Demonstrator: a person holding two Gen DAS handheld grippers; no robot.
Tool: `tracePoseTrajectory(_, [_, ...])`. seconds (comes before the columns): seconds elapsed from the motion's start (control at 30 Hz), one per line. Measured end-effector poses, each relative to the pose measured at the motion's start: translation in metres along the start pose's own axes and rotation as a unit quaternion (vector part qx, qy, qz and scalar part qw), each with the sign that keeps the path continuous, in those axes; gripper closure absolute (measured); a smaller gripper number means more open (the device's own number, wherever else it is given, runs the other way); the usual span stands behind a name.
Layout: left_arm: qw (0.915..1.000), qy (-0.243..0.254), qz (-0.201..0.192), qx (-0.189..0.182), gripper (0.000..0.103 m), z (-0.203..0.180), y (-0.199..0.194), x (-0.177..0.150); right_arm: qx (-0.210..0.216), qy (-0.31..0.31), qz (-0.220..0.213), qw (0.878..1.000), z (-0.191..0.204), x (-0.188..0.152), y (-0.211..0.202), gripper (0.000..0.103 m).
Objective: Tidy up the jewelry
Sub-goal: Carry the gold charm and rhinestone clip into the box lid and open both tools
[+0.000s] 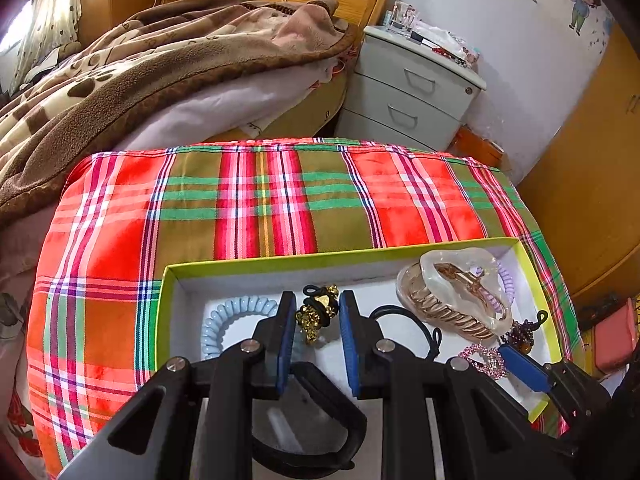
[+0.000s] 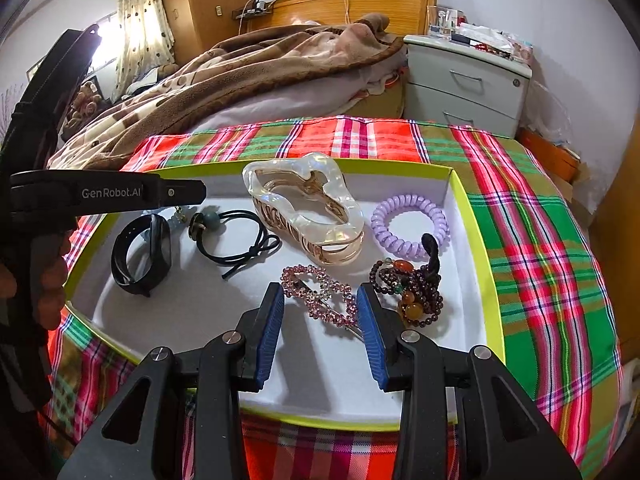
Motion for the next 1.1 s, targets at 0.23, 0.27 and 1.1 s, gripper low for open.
tracePoseTrajectory(0.23, [1.0,0.008,0.001,0.002,0.079,-0.002,0.001,0.0,0.001,0.001,0.0,1.0,0.0,-0.001,0.0,0.064])
tracePoseTrajectory(0.27, [1.0,0.007,0.002,0.0,0.077,-0.003,0.001,0.0,0.001,0.001,0.0,1.0,0.0,-0.001,0.0,0.064])
tracePoseTrajectory(1.1, [0.9996,0.021,-0.02,0.004,0.063,-0.019,-0.03,-0.007,0.001,0.031,-0.03,0.999,-0.01,0.003,-0.025,0.061])
Point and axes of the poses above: each gripper's, at about its wrist camera, not at the fingertips, and y roughly the way its jaws point, z to its left, x to its top, the point moved 7 cm from there along y, roughly the way its jaws point, and after that the axes turned 15 degrees about -x, right-handed, at the moved point
